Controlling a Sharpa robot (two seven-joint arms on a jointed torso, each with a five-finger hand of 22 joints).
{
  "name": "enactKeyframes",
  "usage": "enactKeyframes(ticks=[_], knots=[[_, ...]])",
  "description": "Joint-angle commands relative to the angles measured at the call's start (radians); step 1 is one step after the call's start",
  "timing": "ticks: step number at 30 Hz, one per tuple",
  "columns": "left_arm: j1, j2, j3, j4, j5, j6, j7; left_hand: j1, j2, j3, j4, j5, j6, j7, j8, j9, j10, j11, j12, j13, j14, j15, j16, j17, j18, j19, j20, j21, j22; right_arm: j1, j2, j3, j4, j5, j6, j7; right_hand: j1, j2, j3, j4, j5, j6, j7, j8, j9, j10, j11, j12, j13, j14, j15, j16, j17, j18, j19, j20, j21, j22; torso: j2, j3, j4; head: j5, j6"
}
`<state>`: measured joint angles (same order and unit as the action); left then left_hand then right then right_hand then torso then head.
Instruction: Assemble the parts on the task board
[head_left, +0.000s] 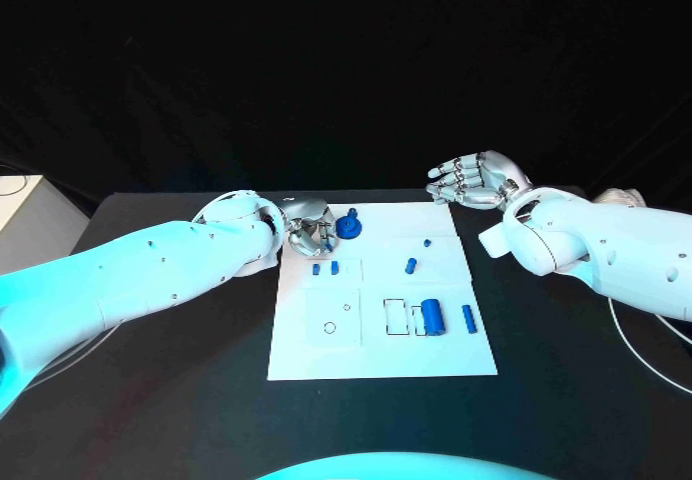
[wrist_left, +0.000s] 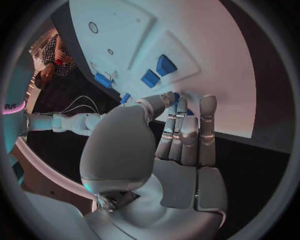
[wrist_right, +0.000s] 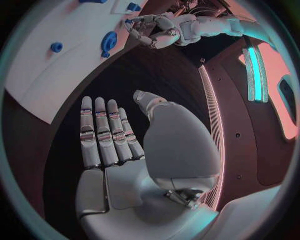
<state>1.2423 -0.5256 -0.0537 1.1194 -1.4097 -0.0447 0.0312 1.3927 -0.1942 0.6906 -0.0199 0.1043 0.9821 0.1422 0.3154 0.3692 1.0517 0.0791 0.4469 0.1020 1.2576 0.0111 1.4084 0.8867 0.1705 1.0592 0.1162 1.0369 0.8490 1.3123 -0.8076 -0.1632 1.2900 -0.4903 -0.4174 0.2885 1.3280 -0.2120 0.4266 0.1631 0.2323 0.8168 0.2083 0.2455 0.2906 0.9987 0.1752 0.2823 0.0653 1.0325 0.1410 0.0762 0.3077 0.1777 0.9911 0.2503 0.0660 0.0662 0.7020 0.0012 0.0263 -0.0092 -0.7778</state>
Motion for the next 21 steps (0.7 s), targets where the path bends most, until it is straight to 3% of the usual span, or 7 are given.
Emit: enactKeyframes(ticks=[1, 13, 21], knots=[[-0.002, -0.001, -0.002, 0.003, -0.021, 0.046, -0.013, -0.006, 0.005, -0.003, -0.009, -0.002, 0.016, 0.0, -0.001, 0.003, 0.013, 0.0, -0.003, 0.007, -0.006, 0.001, -0.003, 0.004, 0.002, -0.006, 0.002, 0.001, 0.003, 0.0, 0.001, 0.001, 0.0, 0.0, 0.005, 0.011, -0.003, -0.001, 0.005, -0.002, 0.005, 0.011, 0.033, -0.006, -0.002, 0.006, 0.003, -0.007, -0.001, 0.005, -0.001, -0.004, -0.005, 0.007, 0.001, 0.001, 0.0, -0.001, 0.0, -0.0003, 0.0004, 0.0, -0.002], [-0.002, -0.003, -0.002, 0.004, -0.018, 0.038, -0.003, -0.01, 0.002, -0.015, -0.011, -0.003, 0.015, -0.001, -0.007, 0.004, 0.016, -0.001, -0.001, 0.014, -0.005, 0.0, 0.001, 0.007, 0.002, -0.008, 0.001, 0.0, 0.004, 0.0, 0.002, 0.001, -0.001, 0.0, 0.005, 0.011, -0.003, -0.001, 0.005, -0.002, 0.005, 0.011, 0.033, -0.006, -0.002, 0.006, 0.003, -0.007, -0.001, 0.005, -0.001, -0.004, -0.005, 0.007, 0.001, 0.001, 0.0, -0.001, 0.0, -0.0001, 0.0006, 0.0, -0.002], [-0.002, -0.005, -0.002, 0.001, -0.014, 0.03, -0.003, -0.016, 0.0, -0.026, -0.012, -0.003, -0.015, 0.006, -0.034, -0.004, -0.007, 0.006, -0.005, 0.023, -0.021, 0.006, -0.002, -0.015, 0.005, -0.024, 0.004, -0.016, -0.014, 0.0, 0.002, 0.001, -0.002, 0.0, 0.004, 0.011, -0.003, -0.001, 0.005, -0.002, 0.005, 0.011, 0.033, -0.006, -0.002, 0.006, 0.003, -0.007, -0.001, 0.005, -0.001, -0.004, -0.005, 0.007, 0.001, 0.001, 0.0, -0.001, 0.0, -0.0001, 0.0001, 0.0, 0.0]])
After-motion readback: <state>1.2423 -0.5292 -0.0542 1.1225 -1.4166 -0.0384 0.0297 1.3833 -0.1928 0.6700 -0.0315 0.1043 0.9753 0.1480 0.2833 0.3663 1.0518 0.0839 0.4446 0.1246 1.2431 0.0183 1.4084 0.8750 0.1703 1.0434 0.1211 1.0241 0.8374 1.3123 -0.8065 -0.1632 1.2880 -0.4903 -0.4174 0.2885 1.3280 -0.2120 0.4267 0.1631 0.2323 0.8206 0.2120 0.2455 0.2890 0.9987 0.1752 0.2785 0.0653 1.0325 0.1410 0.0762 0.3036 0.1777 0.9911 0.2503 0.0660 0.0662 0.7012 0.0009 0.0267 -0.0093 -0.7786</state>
